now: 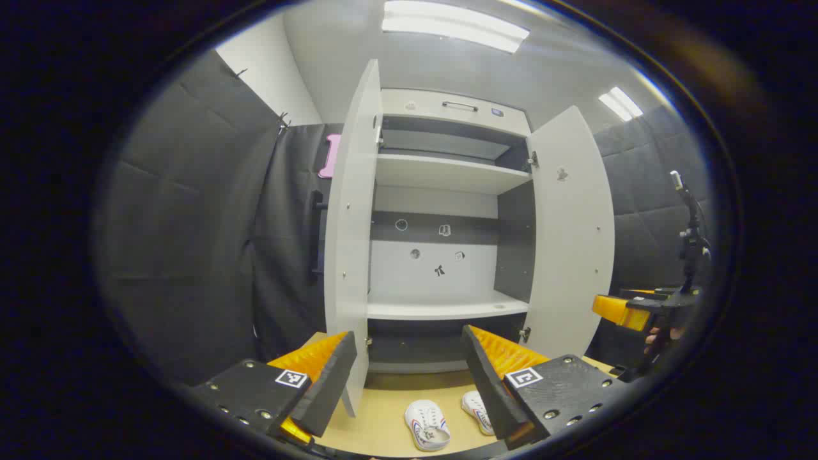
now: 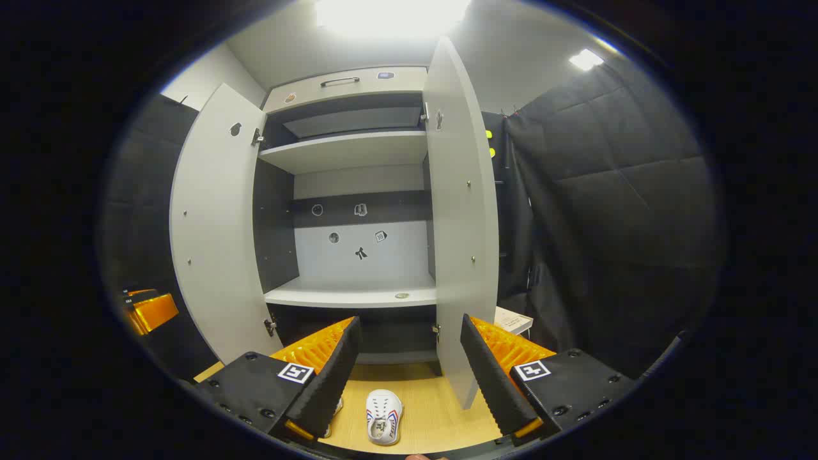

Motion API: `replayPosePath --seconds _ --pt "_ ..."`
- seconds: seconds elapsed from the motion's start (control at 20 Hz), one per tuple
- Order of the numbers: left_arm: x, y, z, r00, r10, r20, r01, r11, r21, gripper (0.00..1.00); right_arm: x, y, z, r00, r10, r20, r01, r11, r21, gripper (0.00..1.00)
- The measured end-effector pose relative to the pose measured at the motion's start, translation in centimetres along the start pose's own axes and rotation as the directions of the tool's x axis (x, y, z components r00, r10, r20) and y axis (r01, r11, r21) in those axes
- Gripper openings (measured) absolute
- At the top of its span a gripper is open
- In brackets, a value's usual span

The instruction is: Grab one shoe with the right hand and put it into the shoe cabinet, grab the other shoe with the left hand and put it into the shoe cabinet; then close the right door with the right hand and the left door with the left hand.

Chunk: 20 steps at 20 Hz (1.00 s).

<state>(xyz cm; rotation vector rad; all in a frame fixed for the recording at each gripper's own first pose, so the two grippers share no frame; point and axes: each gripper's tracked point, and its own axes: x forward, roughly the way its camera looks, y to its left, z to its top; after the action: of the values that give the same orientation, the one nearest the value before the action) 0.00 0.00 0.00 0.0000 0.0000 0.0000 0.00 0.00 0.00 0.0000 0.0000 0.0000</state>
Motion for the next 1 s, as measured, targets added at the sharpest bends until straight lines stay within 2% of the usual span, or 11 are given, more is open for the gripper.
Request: replayPosePath --seconds 0.15,0.45,0.7,1.0 --pt "0.0 0.2 -0.4 1.0 0.013 -0.006 -0.013 1.0 -0.011 0.94 0.3 -0.3 -0.3 1.0 0.0 -0.004 0.0 1.0 -0.022 0.98" --pt "-0.1 0.6 -1.1 0.999 0.043 -0.018 -0.043 0.999 -0.006 0.94 1.0 -0.1 -0.9 1.0 0.009 -0.027 -0.009 1.0 0.0 0.98" --pt "-0.1 0.7 -1.5 0.999 0.042 -0.025 -0.042 0.999 -0.012 0.94 1.1 0.6 -1.7 0.998 0.037 -0.052 -0.039 0.999 -0.025 0.98" --pt "0.0 1.0 -1.7 0.998 0.048 -0.035 -0.048 0.999 -0.002 0.95 2.4 1.3 -3.2 0.993 0.048 -0.104 -0.048 0.999 -0.004 0.98"
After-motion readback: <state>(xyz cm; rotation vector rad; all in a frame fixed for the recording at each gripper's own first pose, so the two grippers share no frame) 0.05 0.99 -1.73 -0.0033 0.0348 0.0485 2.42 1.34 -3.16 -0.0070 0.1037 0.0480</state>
